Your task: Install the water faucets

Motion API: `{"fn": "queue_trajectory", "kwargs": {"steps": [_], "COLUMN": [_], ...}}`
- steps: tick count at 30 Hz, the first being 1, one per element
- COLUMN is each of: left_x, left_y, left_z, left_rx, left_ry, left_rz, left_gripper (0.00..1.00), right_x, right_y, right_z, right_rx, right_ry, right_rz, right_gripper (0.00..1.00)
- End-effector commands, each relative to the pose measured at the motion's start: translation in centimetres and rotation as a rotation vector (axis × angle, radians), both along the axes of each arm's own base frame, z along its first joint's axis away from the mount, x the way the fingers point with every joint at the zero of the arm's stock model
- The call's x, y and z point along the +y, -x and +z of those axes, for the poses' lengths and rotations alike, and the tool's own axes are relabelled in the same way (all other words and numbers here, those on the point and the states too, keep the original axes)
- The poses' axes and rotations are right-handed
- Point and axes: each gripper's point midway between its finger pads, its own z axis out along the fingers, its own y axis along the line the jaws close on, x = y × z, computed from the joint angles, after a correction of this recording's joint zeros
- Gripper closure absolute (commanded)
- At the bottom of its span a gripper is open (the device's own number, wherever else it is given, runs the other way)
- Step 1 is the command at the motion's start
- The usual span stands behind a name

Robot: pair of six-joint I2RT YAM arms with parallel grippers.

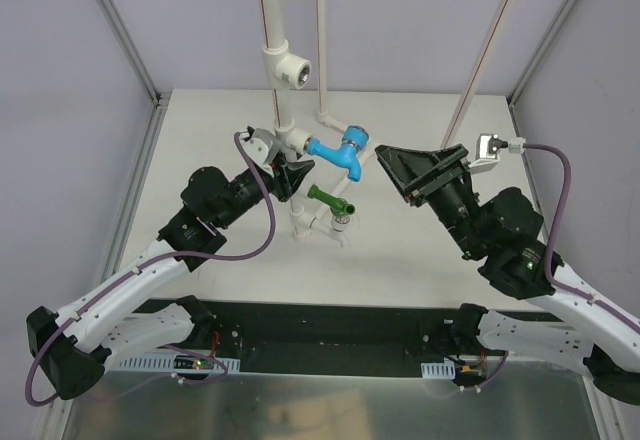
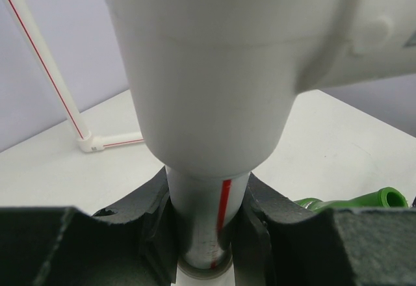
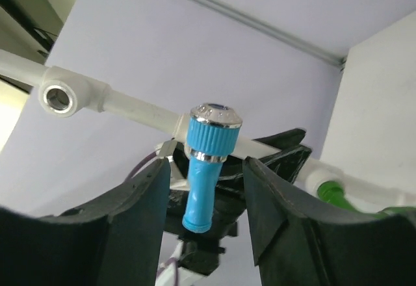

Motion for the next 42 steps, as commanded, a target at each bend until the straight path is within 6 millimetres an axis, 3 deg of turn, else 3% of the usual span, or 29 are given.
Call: {"fn": "queue_trajectory", "kwargs": {"steps": [1,6,8,11,16,20,26,33,42], "left_x": [-1.0,-0.9,-0.9,-0.9,-0.8,-0.6,-0.4,-0.5,-0.6], "left_y": [0.8,0.9,0.9,1.0,1.2,1.3,1.3,1.3,1.1], "left_z": [-0.4,-0.4,-0.5,-0.4,-0.3,-0.3,-0.3,-0.5,-0.7], "left_rx": [0.095,0.096,0.096,0.095,0.092,0.090,0.088,0.090,0.095], "left_ry": [0.045,0.042,0.042,0.042,0.045,0.045,0.047,0.041,0.041], "left_rz": [-0.047,-0.051,-0.051,-0.056,-0.054,-0.053,-0.045,-0.046,-0.045], "left_gripper": [1.00,1.00,1.00,1.00,1.00,1.00,1.00,1.00,1.00], "right_x": [-1.9,-2.2,-1.5,-0.3,1.1,1.7,2.2,2.3,4.2], "right_y": [-0.5,0.1,0.7,1.2,1.7,1.8,1.8,2.0,0.6], "right_z": [1.1,1.7,0.9,-1.8,-2.6,-0.4,1.1,2.0,1.4], "right_rx": [-0.300,-0.823,-1.069,-1.483,-1.781,-1.888,-1.966,-2.000,-2.024], "right_ry": [0.264,0.741,0.945,1.296,1.474,1.478,1.515,1.519,1.590], "right_rz": [-0.129,-0.214,-0.217,-0.211,-0.208,-0.316,-0.356,-0.384,-0.311], "right_gripper": [0.45,0.40,0.37,0.34,0.34,0.34,0.35,0.36,0.38]}}
